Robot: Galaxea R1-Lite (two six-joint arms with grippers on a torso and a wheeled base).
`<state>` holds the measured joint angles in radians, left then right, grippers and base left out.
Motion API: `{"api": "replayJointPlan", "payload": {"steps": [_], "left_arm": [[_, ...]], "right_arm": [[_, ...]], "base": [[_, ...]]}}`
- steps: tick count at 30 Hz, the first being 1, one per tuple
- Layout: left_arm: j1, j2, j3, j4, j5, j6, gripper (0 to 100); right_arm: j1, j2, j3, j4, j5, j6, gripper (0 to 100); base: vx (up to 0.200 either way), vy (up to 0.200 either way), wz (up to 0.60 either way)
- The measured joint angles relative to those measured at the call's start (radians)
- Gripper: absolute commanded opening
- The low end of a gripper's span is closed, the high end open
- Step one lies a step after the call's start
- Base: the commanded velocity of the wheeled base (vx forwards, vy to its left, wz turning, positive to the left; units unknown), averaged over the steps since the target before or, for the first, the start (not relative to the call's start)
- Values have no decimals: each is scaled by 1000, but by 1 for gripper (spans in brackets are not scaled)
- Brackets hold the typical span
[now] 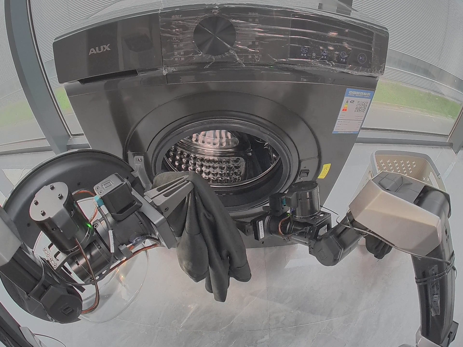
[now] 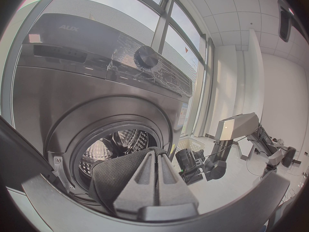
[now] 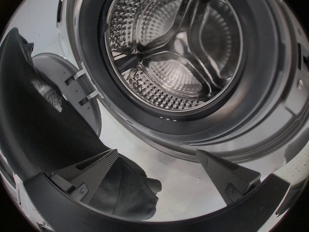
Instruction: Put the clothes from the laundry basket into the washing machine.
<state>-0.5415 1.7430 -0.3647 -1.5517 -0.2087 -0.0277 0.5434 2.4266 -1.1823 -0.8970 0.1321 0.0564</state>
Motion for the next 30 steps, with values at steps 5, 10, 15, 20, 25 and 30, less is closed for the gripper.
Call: {"api": "replayJointPlan", "payload": {"steps": [5,10,15,20,25,30], "left_arm": [[2,0,-2,0,0,0,0],[15,1,-5,0,0,-1,0],[35,2,-8,-1,0,-1,0],[42,4,-8,0,0,-1,0],[44,3,-8,0,0,-1,0],[44,2,-7,0,0,-2,0]], "right_arm": [[29,9,32,-6,3,-4,100],[75,-17,136,-18,20,-34,100],[133,-69,217,-24,37,-53,100],[161,-94,239,-27,49,-54,100],[175,-98,239,-54,76,-49,100],[178,-86,214,-67,85,-45,100]], "base": [[0,0,0],[0,0,0],[0,0,0],[0,0,0],[0,0,0],[0,0,0]]}}
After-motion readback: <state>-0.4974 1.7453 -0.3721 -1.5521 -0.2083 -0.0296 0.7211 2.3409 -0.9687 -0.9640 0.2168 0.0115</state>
